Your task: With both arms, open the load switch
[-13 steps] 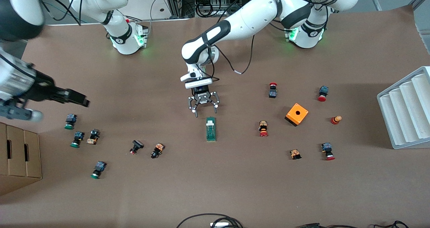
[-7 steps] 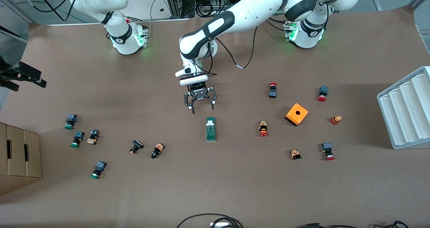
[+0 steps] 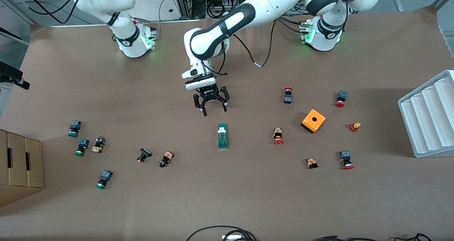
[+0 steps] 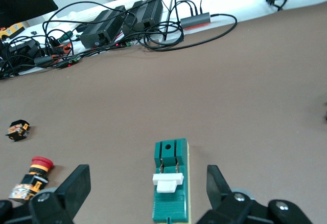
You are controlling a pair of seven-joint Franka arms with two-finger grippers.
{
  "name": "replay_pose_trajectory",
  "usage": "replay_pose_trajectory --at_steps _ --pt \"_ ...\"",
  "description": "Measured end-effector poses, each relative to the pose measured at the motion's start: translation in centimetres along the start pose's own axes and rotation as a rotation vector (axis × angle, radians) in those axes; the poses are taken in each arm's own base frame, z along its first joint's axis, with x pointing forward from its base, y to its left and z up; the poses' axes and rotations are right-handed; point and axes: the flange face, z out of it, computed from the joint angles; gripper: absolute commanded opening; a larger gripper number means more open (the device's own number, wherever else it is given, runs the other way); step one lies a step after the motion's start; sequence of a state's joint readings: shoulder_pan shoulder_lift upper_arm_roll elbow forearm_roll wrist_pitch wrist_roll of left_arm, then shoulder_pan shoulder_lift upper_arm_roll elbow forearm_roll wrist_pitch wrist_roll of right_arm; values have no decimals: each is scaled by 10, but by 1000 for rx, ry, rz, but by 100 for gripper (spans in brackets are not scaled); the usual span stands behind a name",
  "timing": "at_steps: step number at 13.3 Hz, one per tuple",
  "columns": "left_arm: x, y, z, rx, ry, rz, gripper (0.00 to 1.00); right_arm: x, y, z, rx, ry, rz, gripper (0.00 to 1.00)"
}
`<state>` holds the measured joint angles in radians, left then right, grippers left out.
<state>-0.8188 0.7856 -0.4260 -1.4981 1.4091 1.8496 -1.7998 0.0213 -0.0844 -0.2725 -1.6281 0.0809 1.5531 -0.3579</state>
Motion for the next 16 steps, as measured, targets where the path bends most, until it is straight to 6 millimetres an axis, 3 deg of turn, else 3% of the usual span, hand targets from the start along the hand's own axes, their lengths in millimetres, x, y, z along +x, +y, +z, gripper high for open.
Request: replay_pose_trajectory --at_steps 6,12,16 --pt "31 -16 13 -23 -105 19 100 5 2 2 -9 13 1 100" --pt "104 -57 13 -46 -213 142 100 9 3 8 -12 8 2 100" --pt "138 -83 19 -90 -296 195 100 9 3 7 -12 9 -2 100"
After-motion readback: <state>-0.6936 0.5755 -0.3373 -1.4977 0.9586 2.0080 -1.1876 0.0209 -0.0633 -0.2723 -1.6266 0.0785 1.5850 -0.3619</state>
